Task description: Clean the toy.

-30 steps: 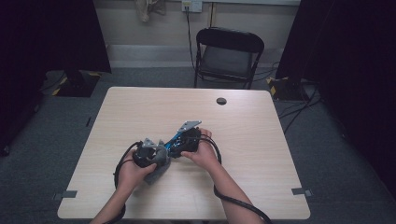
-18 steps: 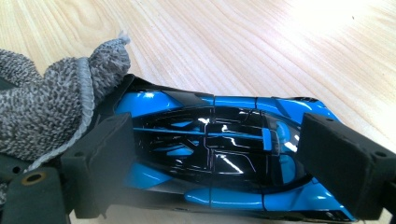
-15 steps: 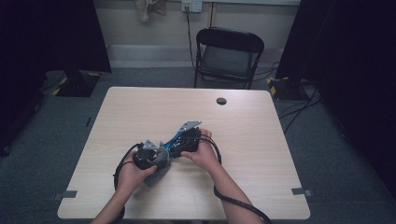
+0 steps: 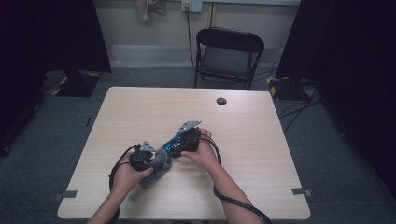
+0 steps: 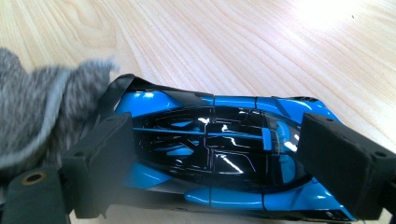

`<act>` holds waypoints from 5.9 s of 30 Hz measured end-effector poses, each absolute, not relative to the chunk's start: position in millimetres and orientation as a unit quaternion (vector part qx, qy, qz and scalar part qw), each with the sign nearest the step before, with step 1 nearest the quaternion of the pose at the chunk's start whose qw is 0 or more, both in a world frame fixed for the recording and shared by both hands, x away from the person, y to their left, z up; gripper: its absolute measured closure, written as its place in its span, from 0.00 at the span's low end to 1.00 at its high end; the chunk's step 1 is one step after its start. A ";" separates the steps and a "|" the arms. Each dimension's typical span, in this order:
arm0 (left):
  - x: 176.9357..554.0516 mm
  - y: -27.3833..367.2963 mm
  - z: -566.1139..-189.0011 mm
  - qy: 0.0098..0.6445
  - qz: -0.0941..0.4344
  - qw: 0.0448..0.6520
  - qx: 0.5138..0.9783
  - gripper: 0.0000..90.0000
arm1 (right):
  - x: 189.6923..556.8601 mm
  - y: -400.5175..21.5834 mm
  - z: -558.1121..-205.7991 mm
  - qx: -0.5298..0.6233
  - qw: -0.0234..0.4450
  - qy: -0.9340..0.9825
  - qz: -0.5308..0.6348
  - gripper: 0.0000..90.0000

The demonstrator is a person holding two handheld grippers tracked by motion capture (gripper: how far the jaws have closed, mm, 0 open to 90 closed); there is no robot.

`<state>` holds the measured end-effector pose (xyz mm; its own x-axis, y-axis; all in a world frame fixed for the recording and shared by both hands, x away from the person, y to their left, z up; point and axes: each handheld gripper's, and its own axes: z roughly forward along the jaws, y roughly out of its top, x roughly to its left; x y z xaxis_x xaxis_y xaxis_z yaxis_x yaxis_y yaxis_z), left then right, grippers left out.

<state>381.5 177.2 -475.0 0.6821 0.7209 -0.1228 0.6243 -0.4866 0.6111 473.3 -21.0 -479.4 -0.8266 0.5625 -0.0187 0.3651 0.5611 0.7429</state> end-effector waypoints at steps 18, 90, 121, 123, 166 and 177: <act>367.3 141.5 -473.2 0.328 0.047 0.348 0.877 0.76 | 473.0 -21.2 -479.5 0.266 0.128 0.874 0.387 0.12; 379.9 164.5 -477.0 0.403 0.071 0.341 0.846 0.76 | 473.0 -20.2 -478.6 0.269 0.128 0.875 0.382 0.12; 367.2 127.5 -472.6 0.329 0.034 0.368 0.869 0.76 | 472.4 -20.8 -479.4 0.270 0.129 0.873 0.386 0.12; 366.0 131.8 -471.2 0.329 0.033 0.368 0.869 0.75 | 472.5 -20.9 -479.5 0.270 0.129 0.873 0.386 0.12; 351.3 227.3 -476.1 0.329 0.103 0.330 0.879 0.72 | 471.2 -22.6 -481.4 0.270 0.133 0.868 0.396 0.12; 388.7 239.0 -456.5 0.396 0.145 0.358 0.833 0.74 | 469.8 -24.8 -483.4 0.271 0.135 0.863 0.405 0.12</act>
